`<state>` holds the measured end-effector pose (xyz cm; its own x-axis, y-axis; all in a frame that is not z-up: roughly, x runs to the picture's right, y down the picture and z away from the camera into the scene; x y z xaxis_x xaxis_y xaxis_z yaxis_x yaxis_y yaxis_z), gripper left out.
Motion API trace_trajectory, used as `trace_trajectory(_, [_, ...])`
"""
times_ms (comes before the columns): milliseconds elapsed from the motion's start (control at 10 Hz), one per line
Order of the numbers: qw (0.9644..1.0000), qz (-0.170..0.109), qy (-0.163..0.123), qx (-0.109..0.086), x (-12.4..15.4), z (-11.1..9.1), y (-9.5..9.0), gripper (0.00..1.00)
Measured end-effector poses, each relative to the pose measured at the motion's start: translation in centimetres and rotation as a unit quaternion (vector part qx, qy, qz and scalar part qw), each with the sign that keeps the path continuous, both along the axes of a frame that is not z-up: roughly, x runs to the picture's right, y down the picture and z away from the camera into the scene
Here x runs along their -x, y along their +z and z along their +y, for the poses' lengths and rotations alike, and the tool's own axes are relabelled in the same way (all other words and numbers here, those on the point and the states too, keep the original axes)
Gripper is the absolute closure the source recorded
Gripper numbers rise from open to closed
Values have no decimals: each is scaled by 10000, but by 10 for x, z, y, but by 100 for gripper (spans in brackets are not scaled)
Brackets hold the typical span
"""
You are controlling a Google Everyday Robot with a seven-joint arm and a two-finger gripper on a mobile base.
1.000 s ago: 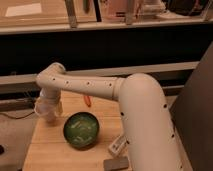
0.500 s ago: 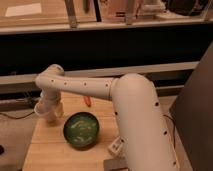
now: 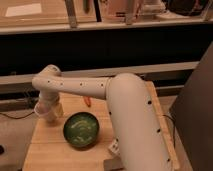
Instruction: Pick up the ceramic cup
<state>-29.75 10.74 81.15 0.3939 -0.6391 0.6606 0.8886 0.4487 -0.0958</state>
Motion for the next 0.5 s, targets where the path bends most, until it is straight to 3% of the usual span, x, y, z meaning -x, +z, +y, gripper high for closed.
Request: trace_trajectory(500, [9999, 77, -65, -103, 2, 1, 0, 69])
